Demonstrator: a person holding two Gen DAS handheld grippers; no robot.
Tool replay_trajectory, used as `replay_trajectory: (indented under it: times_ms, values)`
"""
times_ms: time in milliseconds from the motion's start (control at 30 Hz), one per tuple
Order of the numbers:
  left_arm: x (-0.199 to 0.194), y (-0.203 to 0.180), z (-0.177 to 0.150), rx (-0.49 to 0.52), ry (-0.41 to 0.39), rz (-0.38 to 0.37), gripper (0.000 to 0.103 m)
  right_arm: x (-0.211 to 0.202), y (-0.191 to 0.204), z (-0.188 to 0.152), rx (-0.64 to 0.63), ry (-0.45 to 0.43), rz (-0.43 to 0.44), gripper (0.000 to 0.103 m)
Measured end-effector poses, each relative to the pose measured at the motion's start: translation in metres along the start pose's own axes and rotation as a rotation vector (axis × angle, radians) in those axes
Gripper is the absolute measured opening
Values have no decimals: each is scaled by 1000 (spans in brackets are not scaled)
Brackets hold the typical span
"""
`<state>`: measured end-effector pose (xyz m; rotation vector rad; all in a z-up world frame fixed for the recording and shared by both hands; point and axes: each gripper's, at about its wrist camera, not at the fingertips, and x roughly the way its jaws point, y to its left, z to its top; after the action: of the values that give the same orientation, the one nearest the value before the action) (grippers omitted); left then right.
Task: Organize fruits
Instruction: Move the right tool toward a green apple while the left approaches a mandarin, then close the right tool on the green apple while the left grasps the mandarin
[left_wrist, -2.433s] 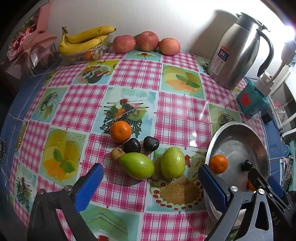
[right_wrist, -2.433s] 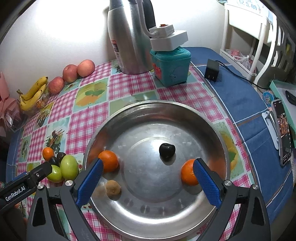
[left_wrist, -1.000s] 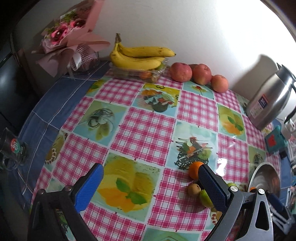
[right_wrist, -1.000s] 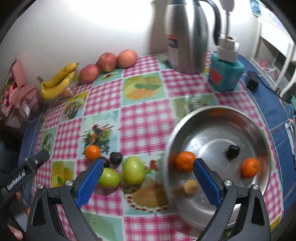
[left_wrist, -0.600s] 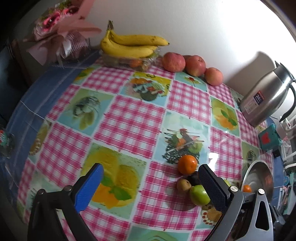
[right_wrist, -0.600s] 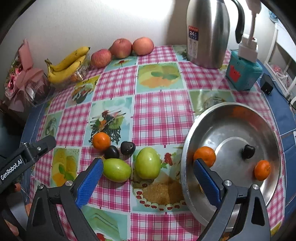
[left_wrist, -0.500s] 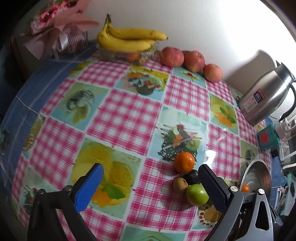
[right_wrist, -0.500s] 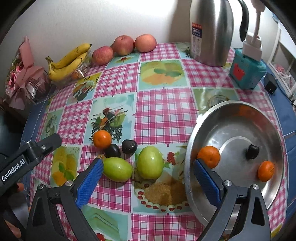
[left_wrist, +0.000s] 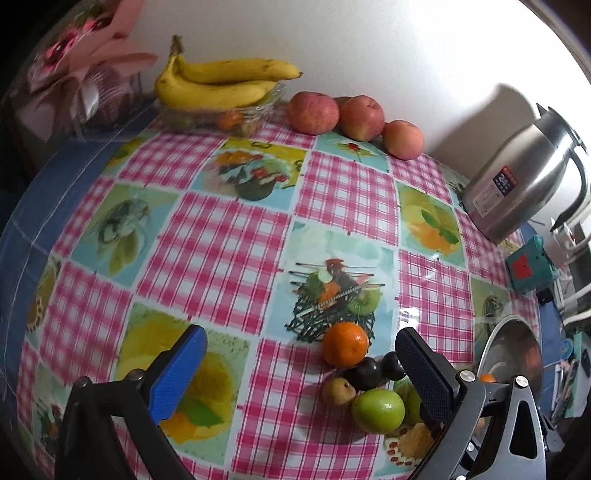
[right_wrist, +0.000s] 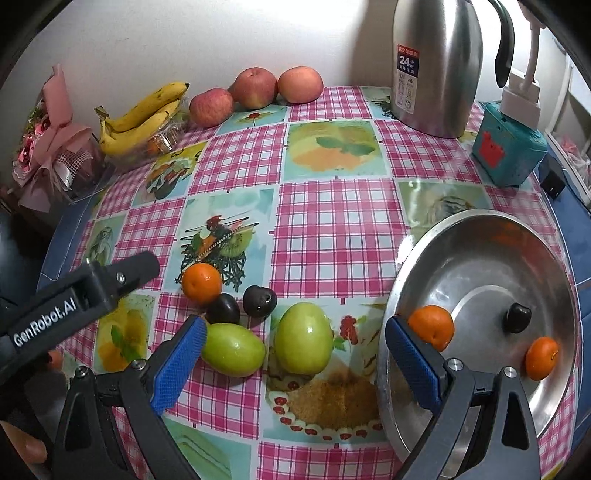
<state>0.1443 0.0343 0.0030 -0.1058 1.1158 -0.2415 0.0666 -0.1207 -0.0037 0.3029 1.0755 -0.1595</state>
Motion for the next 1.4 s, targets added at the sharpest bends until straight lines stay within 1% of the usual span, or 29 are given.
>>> replay_trajectory:
  times_ms: [67,133,200,400,433,567,600,667,700,800,833,867,900,967,1000,1033,1100,1233,1400]
  values:
    - [3,-4,2,15,7,-26,103,1,-1,1,0,3,1,96]
    - [6,-8,3,34,16,-38,103,2,-1,1,-1,5,2,93]
    - [9,-15,4,65,28,-37,103,4,-2,2,-2,7,3,86]
    - [21,-19,1,85,48,-25,103,12,-1,2,-10,27,5,77]
    - [27,-18,-1,85,60,-19,103,14,-2,1,-10,32,3,77]
    - [42,-13,-5,56,110,-41,100,23,-3,-2,-4,55,-2,76]
    - [44,-13,-6,52,114,-44,99,25,-4,-2,-2,60,-4,74]
    - [48,-13,-8,45,124,-51,91,27,-5,-3,-1,66,-5,71]
    - [48,-13,-9,42,125,-52,90,28,-5,-3,0,67,-7,68]
    - [50,-13,-9,27,131,-80,82,28,-5,-4,-1,62,-11,66]
    - [50,-14,-8,23,131,-91,77,28,-5,-4,-2,64,-9,66]
    - [49,-14,-9,21,131,-99,70,28,-5,-4,-3,65,-7,64]
    - [48,-14,-9,18,129,-102,66,29,-4,-4,-6,68,-7,61]
    - [47,-13,-8,12,136,-119,42,30,-4,-4,-7,75,-12,56]
    - [46,-12,-7,6,138,-134,38,31,-4,-5,-7,77,-15,52]
    - [46,-12,-7,-1,141,-145,38,31,-4,-4,-6,79,-16,50]
    - [44,-13,-6,8,140,-139,38,31,-5,-4,-2,78,-12,41]
    - [39,-11,-3,-6,138,-159,37,30,-5,-4,1,79,-5,41]
    - [21,-10,6,-8,111,-150,37,21,-4,-2,9,59,16,41]
